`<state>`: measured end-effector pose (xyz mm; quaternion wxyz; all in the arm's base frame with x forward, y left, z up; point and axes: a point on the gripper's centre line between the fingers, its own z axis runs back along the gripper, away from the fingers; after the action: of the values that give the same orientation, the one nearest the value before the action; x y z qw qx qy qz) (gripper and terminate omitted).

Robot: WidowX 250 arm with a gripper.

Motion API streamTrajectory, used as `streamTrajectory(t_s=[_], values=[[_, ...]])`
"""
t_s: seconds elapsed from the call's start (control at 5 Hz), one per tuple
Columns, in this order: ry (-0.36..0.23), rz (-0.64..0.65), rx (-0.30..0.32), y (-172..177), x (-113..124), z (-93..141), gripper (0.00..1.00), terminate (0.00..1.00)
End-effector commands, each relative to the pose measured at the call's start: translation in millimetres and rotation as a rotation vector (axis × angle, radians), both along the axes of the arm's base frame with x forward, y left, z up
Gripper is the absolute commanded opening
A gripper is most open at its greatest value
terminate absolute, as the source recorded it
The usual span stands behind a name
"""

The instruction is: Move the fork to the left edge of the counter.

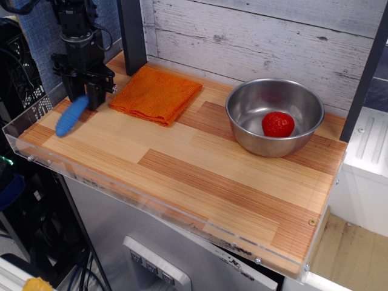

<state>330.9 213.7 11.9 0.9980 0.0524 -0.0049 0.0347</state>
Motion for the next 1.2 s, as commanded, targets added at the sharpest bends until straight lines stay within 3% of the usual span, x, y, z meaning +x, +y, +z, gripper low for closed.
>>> streamTrajectory(t_s=[0.0, 0.4, 0.6, 0.8, 1.0], values=[[-0.088, -0.027, 0.019, -3.4, -8.3, 38.8, 1.0, 0.0], [-0.199, -0.035, 0.073, -49.0, -40.1, 99.2, 1.0, 0.0], [-0.236, -0.144, 0.033, -83.3, -52.7, 119.5, 1.0, 0.0], [-0.211, -0.206, 0.006, -106.2, -51.8, 126.5, 1.0, 0.0], [-0.169, -0.17, 0.0, -112.1, -46.9, 127.3, 1.0, 0.0]])
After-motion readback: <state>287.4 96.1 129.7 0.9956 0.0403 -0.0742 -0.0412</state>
